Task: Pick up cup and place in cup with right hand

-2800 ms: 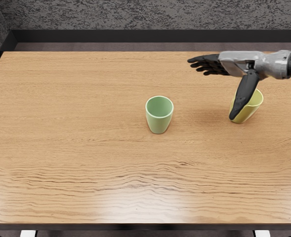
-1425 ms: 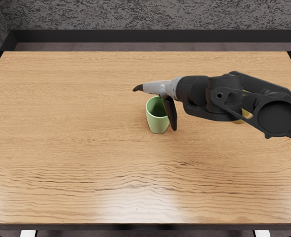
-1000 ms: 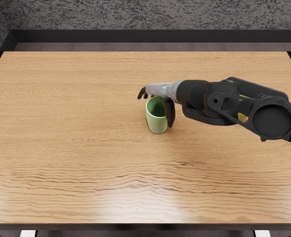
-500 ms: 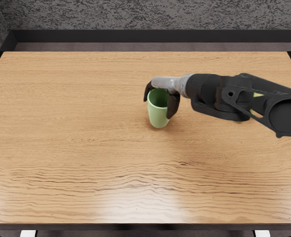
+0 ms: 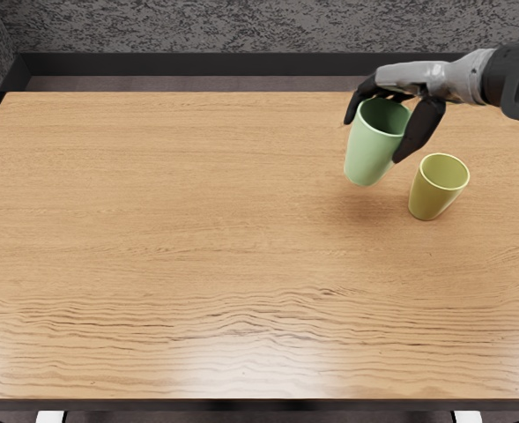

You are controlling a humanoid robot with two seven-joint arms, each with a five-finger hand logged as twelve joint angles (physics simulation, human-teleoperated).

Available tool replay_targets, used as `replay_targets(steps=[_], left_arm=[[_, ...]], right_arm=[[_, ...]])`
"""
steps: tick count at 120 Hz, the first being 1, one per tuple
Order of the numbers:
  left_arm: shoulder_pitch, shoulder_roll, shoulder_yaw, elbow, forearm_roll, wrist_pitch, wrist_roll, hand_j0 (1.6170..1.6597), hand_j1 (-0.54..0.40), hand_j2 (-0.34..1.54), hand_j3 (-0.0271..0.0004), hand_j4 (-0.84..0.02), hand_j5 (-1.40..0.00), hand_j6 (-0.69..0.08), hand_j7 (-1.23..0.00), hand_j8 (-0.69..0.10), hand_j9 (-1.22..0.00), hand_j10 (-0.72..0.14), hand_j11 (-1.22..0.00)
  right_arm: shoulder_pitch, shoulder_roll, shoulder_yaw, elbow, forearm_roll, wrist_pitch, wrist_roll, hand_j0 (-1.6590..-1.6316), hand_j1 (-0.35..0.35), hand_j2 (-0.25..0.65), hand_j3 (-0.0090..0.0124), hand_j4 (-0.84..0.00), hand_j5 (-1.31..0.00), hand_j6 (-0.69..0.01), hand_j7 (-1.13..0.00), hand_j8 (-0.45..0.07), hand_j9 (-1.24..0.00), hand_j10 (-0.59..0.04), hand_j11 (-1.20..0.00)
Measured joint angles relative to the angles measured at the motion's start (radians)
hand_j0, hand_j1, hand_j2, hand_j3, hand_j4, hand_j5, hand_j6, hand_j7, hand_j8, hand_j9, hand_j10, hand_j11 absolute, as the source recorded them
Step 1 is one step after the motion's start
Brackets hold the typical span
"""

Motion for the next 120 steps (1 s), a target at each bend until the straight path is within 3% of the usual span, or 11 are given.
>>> replay_targets(steps=[14,20,21,30,38,54,55,60,86,93,120], left_arm=[[0.0,0.0,0.0,0.0,0.0,0.0,0.0,1.6581,0.349,0.0,0.0,0.0,0.0,0.0,0.0,0.0,0.0,0.0,0.0],[0.0,0.0,0.0,0.0,0.0,0.0,0.0,1.6581,0.349,0.0,0.0,0.0,0.0,0.0,0.0,0.0,0.0,0.0,0.0],[0.0,0.0,0.0,0.0,0.0,0.0,0.0,1.6581,0.349,0.0,0.0,0.0,0.0,0.0,0.0,0.0,0.0,0.0,0.0],[0.001,0.0,0.0,0.0,0.0,0.0,0.0,1.6581,0.349,0.0,0.0001,0.0,0.0,0.0,0.0,0.0,0.0,0.0,0.0],[0.0,0.0,0.0,0.0,0.0,0.0,0.0,1.6581,0.349,0.0,0.0001,0.0,0.0,0.0,0.0,0.0,0.0,0.0,0.0],[0.001,0.0,0.0,0.0,0.0,0.0,0.0,1.6581,0.349,0.0,0.0001,0.0,0.0,0.0,0.0,0.0,0.0,0.0,0.0],[0.001,0.0,0.0,0.0,0.0,0.0,0.0,1.6581,0.349,0.0,0.0001,0.0,0.0,0.0,0.0,0.0,0.0,0.0,0.0],[0.0,0.0,0.0,0.0,0.0,0.0,0.0,1.6581,0.349,0.0,0.0001,0.0,0.0,0.0,0.0,0.0,0.0,0.0,0.0],[0.0,0.0,0.0,0.0,0.0,0.0,0.0,1.6581,0.349,0.0,0.0,0.0,0.0,0.0,0.0,0.0,0.0,0.0,0.0],[0.0,0.0,0.0,0.0,0.0,0.0,0.0,1.6581,0.349,0.0,0.0,0.0,0.0,0.0,0.0,0.0,0.0,0.0,0.0],[0.001,0.0,0.0,0.0,0.0,0.0,0.0,1.6581,0.349,0.0,0.0,0.0,0.0,0.0,0.0,0.0,0.0,0.0,0.0]], right_arm=[[0.001,-0.05,0.016,-0.001,0.017,0.012,0.0,-1.6533,0.061,-0.099,-0.0002,-0.437,-0.64,-0.273,-0.61,-0.241,-0.63,-0.385,-0.63],[0.0,-0.066,0.019,-0.003,0.019,0.014,0.0,-1.6529,0.034,-0.124,0.0011,-0.437,-0.64,-0.289,-0.61,-0.257,-0.64,-0.387,-0.63],[0.0,-0.069,0.019,-0.003,0.019,0.014,0.0,-1.6538,0.057,-0.071,0.0001,-0.438,-0.64,-0.296,-0.61,-0.26,-0.63,-0.39,-0.63],[0.0,-0.086,0.019,-0.009,0.021,0.016,0.0,-1.6535,0.047,-0.101,-0.0001,-0.431,-0.65,-0.3,-0.61,-0.247,-0.63,-0.38,-0.63],[-0.001,-0.1,0.015,-0.017,0.021,0.018,0.0,-1.6533,0.027,-0.121,0.0014,-0.428,-0.65,-0.325,-0.61,-0.265,-0.64,-0.39,-0.63],[-0.006,-0.135,0.01,-0.034,0.02,0.019,0.0,-1.6541,0.026,-0.14,0.0022,-0.423,-0.66,-0.301,-0.61,-0.245,-0.64,-0.367,-0.64],[-0.006,-0.136,0.009,-0.035,0.02,0.019,0.0,-1.654,0.022,-0.144,0.001,-0.424,-0.66,-0.305,-0.61,-0.245,-0.64,-0.367,-0.64],[-0.006,-0.142,0.009,-0.039,0.019,0.02,0.0,-1.6531,0.009,-0.175,0.001,-0.421,-0.66,-0.313,-0.61,-0.25,-0.64,-0.368,-0.64],[-0.011,-0.168,0.006,-0.055,0.021,0.018,0.0,-1.6546,0.095,-0.074,0.0002,-0.437,-0.67,-0.257,-0.62,-0.202,-0.65,-0.326,-0.65],[-0.015,-0.168,0.004,-0.068,0.021,0.018,0.0,-1.6551,0.143,0.009,0.0006,-0.412,-0.67,-0.234,-0.62,-0.18,-0.65,-0.311,-0.66],[-0.027,-0.161,-0.002,-0.109,0.02,0.016,0.0,-1.6539,0.117,-0.051,0.0,-0.429,-0.65,-0.252,-0.61,-0.201,-0.63,-0.329,-0.64]])
